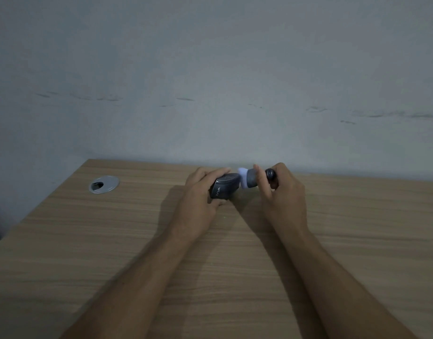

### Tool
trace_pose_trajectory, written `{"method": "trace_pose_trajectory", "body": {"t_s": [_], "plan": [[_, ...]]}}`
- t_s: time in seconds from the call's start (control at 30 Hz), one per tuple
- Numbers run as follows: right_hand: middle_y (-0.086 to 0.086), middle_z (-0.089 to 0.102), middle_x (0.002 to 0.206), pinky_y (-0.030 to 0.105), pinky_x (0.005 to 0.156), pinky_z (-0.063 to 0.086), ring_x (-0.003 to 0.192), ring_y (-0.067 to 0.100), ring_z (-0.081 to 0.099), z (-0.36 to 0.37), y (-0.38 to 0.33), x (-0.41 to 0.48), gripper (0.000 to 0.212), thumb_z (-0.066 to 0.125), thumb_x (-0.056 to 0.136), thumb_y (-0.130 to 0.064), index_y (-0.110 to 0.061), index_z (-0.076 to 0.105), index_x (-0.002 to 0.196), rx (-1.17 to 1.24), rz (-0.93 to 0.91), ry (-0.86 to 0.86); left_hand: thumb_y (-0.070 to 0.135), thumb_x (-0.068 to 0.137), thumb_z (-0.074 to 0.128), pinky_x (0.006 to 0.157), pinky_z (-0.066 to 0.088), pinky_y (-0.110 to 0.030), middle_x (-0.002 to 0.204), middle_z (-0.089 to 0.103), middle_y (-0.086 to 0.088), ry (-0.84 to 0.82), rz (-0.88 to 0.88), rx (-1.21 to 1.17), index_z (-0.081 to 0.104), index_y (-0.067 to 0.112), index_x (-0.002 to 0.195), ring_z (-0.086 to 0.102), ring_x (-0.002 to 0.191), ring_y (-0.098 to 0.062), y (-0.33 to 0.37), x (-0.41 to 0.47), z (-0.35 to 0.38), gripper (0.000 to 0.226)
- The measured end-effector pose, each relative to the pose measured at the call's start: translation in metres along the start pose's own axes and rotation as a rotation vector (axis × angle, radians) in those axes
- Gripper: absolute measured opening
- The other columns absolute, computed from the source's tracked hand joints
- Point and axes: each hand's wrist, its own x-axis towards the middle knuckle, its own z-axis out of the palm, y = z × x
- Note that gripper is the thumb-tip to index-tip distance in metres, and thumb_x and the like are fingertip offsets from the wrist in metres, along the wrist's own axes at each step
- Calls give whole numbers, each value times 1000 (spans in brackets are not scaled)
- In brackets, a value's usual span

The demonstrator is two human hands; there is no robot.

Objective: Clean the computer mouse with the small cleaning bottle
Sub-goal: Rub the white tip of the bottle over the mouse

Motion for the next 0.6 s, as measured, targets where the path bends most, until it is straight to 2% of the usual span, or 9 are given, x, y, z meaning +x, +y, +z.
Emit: {"method": "trace_pose_trajectory", "body": {"t_s": [0.07,0.13,0.27,0.4,0.47,0.6], "plan": [[-6,46,60,34,56,35,55,12,45,-3,-3,1,47,60,107,-48,-17,43,75,55,5,41,-1,79,88,94,40,-13,114,55,14,2,14,19,66,26,146,56,113,-13,-1,0,1,76],[-7,39,58,31,54,31,53,12,39,-5,-11,-1,49,55,109,-46,-16,39,74,103,-75,40,-7,79,84,91,43,-12,112,54,14,14,21,42,66,25,146,55,110,-11,-1,0,1,76],[-4,38,58,39,52,35,52,21,39,1,-24,-9,48,59,108,-40,-14,37,74,134,-205,-28,-23,74,66,83,42,-9,109,54,10,4,35,70,64,26,148,53,105,-11,1,-1,0,89],[-5,41,58,39,53,36,53,18,39,6,-13,-5,49,64,106,-41,-16,37,74,79,-72,-21,-12,79,80,88,48,-22,110,57,6,-4,43,51,64,28,148,54,106,-13,2,0,-3,81],[-6,46,60,37,55,36,55,14,44,3,-6,-2,48,63,106,-45,-17,40,74,45,6,-10,-8,76,86,93,50,-22,110,58,7,-6,55,49,64,30,148,54,106,-12,1,0,-3,84],[-7,47,60,26,53,32,55,9,45,-4,-6,0,49,55,109,-50,-15,43,76,126,88,25,-7,76,86,95,52,-26,110,59,9,10,39,15,64,30,148,54,107,-12,-2,1,0,84]]}}
